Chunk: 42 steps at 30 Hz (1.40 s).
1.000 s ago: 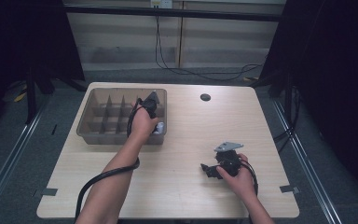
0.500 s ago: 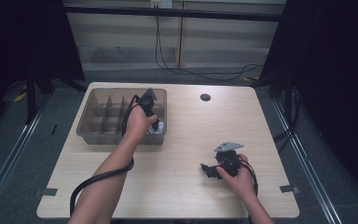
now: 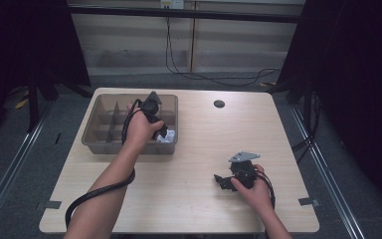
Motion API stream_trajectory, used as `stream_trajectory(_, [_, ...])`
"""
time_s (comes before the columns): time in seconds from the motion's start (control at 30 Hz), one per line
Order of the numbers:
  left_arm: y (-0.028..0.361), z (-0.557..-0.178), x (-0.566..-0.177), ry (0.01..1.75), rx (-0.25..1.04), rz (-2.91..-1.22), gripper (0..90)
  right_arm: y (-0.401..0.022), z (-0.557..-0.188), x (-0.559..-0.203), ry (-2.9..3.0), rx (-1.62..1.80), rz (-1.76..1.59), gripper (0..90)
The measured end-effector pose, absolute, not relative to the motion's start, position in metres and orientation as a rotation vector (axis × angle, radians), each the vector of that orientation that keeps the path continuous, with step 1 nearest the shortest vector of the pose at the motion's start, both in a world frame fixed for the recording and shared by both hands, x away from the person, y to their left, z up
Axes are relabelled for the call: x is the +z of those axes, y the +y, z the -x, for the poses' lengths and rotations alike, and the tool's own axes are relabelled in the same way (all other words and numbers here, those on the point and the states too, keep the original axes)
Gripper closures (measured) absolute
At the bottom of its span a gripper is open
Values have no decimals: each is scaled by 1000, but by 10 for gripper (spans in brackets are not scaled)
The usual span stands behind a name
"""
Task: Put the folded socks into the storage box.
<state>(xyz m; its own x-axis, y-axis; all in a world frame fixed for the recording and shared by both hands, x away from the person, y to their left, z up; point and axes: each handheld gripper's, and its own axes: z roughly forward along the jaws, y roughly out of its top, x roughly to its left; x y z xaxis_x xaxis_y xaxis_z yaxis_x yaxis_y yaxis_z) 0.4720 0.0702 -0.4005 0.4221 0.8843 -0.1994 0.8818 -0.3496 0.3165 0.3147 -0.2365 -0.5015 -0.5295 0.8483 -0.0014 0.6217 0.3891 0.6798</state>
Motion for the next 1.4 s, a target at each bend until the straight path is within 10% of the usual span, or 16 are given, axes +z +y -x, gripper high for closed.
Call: stream_trajectory(1.4, [52, -436, -378, 1312, -95, -2319, 269, -236, -314, -503, 2291, 914, -1277, 120])
